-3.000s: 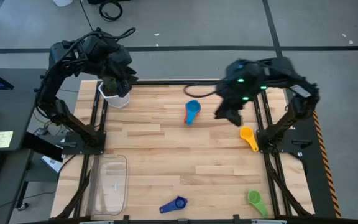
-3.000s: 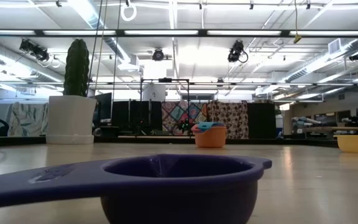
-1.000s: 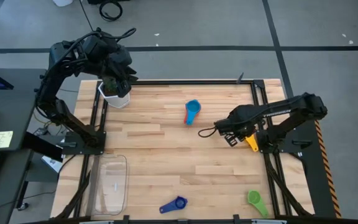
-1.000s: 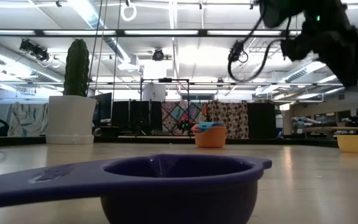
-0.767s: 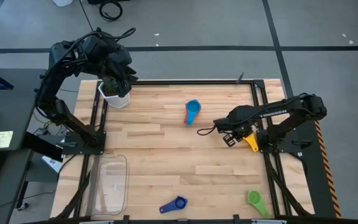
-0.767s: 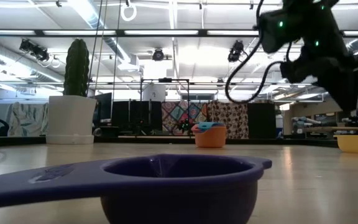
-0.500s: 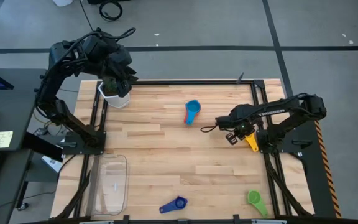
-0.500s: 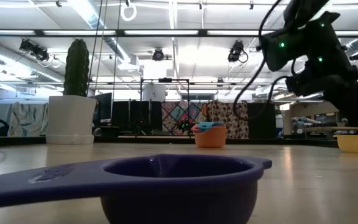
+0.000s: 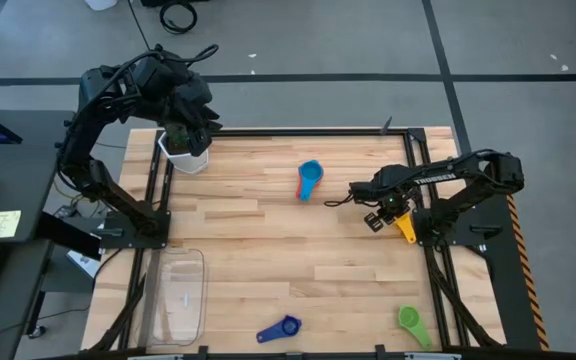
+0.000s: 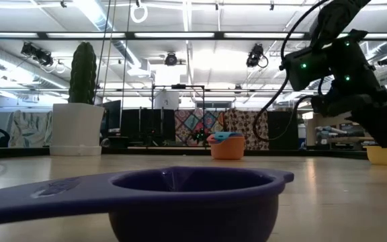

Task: Nest measuring cups in basket
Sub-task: Stack the yellow measuring cup on top of the light blue measuring cup

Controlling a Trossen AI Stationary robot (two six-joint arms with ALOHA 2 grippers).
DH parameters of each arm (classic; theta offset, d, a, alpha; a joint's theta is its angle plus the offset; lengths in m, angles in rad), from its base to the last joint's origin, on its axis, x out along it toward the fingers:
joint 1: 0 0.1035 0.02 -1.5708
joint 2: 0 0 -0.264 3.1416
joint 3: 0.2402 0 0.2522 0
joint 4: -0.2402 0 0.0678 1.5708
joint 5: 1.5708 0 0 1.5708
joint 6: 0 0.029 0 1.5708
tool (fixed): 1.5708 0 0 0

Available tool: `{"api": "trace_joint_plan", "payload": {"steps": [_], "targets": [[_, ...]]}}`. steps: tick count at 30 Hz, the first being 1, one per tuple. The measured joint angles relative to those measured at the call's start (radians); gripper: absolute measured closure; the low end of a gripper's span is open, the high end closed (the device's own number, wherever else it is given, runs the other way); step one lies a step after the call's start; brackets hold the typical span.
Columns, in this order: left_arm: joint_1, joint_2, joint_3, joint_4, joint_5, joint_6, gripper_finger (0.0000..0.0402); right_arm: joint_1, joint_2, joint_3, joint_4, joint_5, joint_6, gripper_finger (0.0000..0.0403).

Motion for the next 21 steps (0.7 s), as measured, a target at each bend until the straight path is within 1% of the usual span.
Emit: {"api": "trace_joint_plan", "payload": {"steps": [8,12,14,17,18,21], "targets": [[0.0,0.0,0.0,0.0,0.0,0.0,0.0267,-0.044,0.0,-0.055,0.098,-0.012,-0.019,0.0314],[0.0,0.0,0.0,0.0,0.0,0.0,0.0267,-0.064,0.0,-0.078,0.111,-0.016,-0.006,0.0318],[0.0,0.0,0.0,0.0,0.0,0.001,0.0267,-0.069,0.0,-0.078,0.118,-0.016,-0.004,0.0332],[0.0,0.0,0.0,0.0,0.0,0.003,0.0267,-0.072,0.0,-0.077,0.145,-0.024,-0.008,0.0378],[0.0,0.0,0.0,0.0,0.0,0.003,0.0267,-0.072,-0.001,-0.076,0.148,-0.027,-0.015,0.0386],[0.0,0.0,0.0,0.0,-0.001,0.002,0.0267,-0.072,-0.001,-0.056,0.153,-0.047,0.005,0.0386]]}}
